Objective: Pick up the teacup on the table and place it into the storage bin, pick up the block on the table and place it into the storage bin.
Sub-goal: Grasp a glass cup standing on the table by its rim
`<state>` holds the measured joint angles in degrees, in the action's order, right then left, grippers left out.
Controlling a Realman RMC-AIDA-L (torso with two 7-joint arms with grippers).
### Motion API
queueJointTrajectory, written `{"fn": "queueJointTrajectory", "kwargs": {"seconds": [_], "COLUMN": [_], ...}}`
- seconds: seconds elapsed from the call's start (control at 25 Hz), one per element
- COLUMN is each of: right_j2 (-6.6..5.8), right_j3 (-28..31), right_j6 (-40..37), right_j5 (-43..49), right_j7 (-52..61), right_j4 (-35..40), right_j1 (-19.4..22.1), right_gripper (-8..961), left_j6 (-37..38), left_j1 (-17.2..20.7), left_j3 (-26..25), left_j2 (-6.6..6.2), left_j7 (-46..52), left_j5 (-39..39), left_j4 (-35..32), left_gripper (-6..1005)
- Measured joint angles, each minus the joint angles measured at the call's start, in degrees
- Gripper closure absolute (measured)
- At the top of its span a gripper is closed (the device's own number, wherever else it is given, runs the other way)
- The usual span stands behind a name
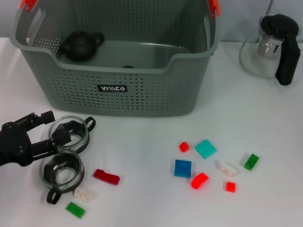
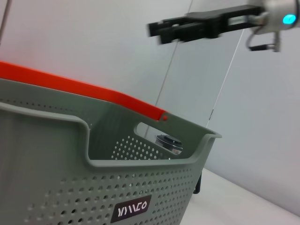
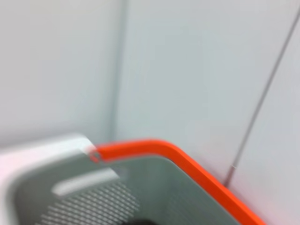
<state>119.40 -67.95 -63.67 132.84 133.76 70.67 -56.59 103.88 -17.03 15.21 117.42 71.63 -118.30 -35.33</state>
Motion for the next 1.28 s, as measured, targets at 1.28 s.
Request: {"fn": "queueJointTrajectory", "kwargs": {"seconds": [1.28], "right_j2": [0.71], "right_j3": [15.7], "right_j6": [-29.4], "right_j5": [-31.4], "right_j7": [-66.0], "right_j4": [-28.2], "right_j1": [34.2], "right_gripper": [213], "left_j6": [4.7], "left_j1": [-2.0], "left_j3": [0.9], "left_j2": [-0.58], "left_j7": [2.7], "left_j5": [-0.4], "left_j4": [-4.0], "left_gripper": [114]}}
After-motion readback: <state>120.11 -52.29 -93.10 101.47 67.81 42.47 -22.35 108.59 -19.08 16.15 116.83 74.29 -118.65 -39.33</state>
